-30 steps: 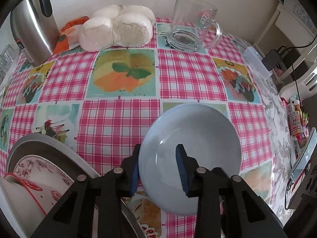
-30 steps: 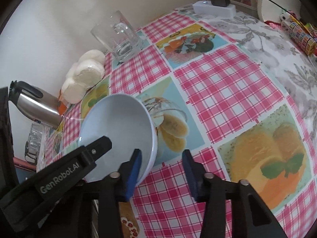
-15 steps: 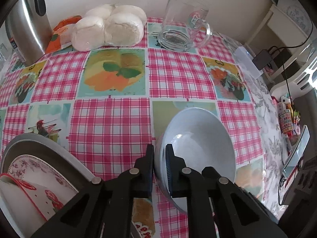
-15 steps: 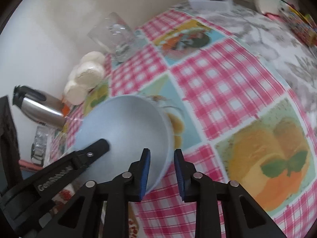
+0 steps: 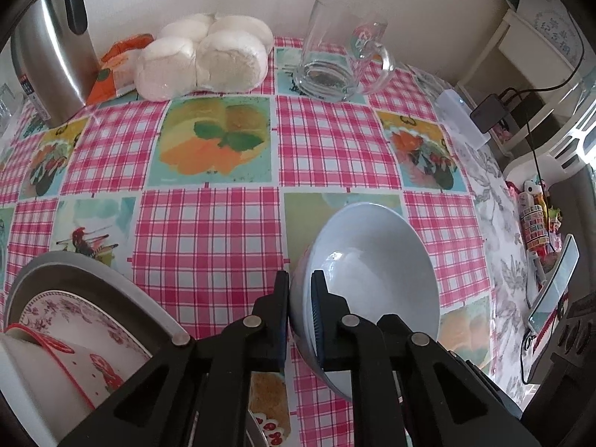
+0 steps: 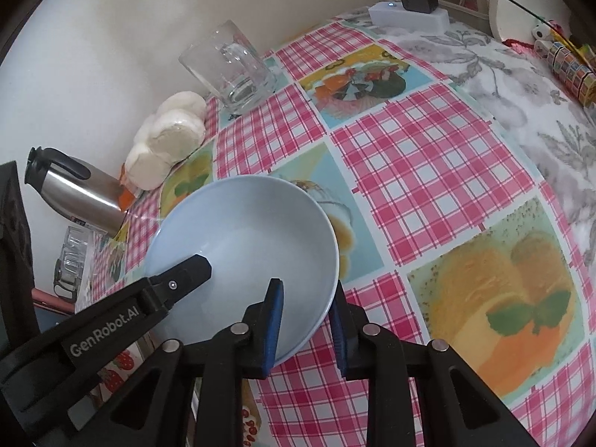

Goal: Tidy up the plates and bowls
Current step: 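Lift the pale blue bowl with both grippers and carry it over the basin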

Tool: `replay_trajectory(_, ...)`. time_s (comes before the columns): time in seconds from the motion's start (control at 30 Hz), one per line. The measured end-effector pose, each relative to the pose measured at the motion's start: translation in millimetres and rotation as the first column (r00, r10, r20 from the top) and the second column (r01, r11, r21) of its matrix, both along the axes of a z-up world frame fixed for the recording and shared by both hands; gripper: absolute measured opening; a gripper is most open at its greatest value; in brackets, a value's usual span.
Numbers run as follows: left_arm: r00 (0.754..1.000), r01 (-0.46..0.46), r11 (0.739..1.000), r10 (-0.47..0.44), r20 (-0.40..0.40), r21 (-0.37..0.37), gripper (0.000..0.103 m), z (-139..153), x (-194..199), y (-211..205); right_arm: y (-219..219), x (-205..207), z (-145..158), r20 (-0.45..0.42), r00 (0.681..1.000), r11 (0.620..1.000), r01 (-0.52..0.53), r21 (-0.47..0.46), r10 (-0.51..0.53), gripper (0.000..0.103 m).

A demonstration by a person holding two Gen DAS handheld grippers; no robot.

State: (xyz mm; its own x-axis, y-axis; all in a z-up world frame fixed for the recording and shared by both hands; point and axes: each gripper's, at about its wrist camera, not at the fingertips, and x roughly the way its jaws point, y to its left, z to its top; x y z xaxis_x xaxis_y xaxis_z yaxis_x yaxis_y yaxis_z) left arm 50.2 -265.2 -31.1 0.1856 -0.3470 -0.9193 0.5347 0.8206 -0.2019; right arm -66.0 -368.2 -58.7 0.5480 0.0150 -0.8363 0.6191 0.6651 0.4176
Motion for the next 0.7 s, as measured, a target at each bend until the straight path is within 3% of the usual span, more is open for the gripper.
replay_trajectory(0.23,1.000,0.009,0.998,-0.007,0.031,-0.059,0.012,29.9,-2.3,2.4,-0.2,-6.3,28.5,0.051,0.999,0.999,0.003,-0.045,0.000,0.026)
replay_trajectory(0.43,0.993,0.019,0.990,-0.002,0.122,-0.141,0.012,82.6,-11.3,14.5,8.6,-13.9,76.0,0.133,0.991,0.993,0.003,-0.121,0.013,0.026)
replay_trajectory(0.7,0.984,0.007,0.971,0.035,0.175,-0.237,0.012,126.3,-17.5,45.8,32.9,-23.3,134.2,0.231,0.971,0.976,-0.008,-0.218,0.059,0.026)
